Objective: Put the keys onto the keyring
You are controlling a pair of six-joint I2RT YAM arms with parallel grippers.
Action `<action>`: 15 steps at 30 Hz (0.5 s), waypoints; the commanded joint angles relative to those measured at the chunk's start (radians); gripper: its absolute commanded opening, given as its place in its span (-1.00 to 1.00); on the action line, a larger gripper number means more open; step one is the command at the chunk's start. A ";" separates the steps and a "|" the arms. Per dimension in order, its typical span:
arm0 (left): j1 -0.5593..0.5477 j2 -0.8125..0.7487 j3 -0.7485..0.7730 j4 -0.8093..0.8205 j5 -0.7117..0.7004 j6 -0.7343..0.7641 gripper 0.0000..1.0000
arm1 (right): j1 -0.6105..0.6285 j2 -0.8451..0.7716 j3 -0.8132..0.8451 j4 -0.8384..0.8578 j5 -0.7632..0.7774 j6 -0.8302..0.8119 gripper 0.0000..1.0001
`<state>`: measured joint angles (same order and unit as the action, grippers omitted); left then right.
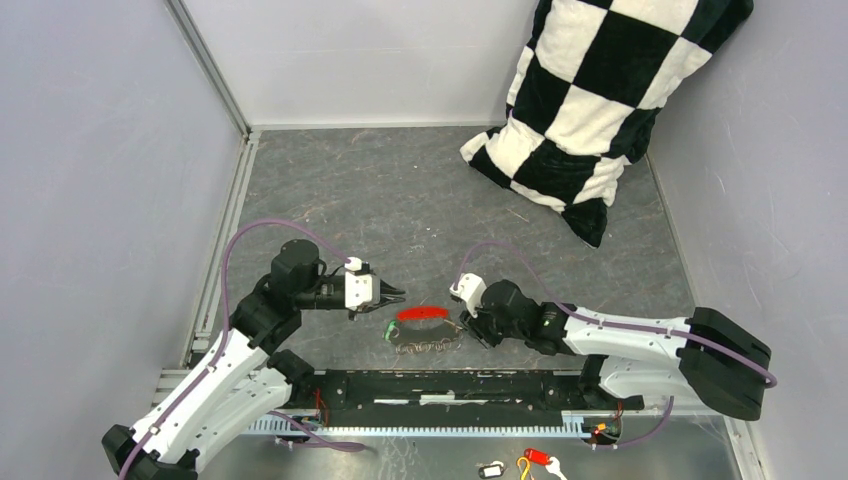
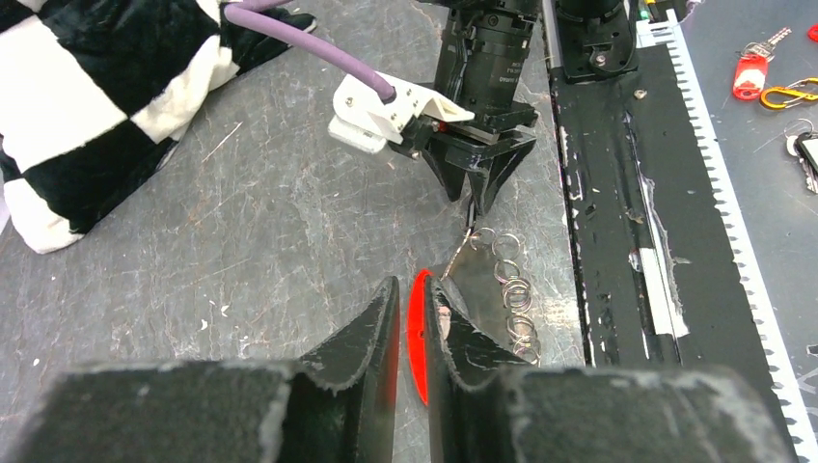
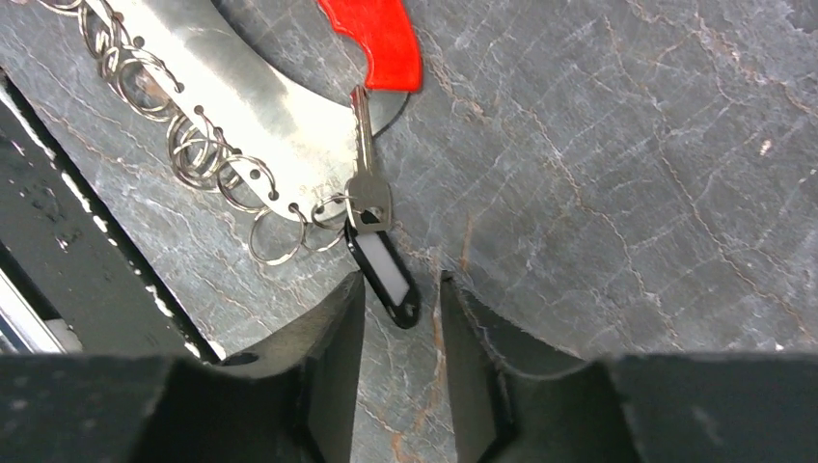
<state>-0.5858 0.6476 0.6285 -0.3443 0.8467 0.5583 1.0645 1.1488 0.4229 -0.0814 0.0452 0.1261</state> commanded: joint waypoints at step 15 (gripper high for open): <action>-0.002 -0.008 0.056 0.005 0.002 -0.024 -0.63 | 0.011 -0.036 0.131 -0.021 0.023 -0.117 -0.99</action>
<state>-0.5858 0.6468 0.6460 -0.3466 0.8406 0.5575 1.0649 1.1725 0.4538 -0.0906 0.0322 0.0544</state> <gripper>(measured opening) 0.193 0.014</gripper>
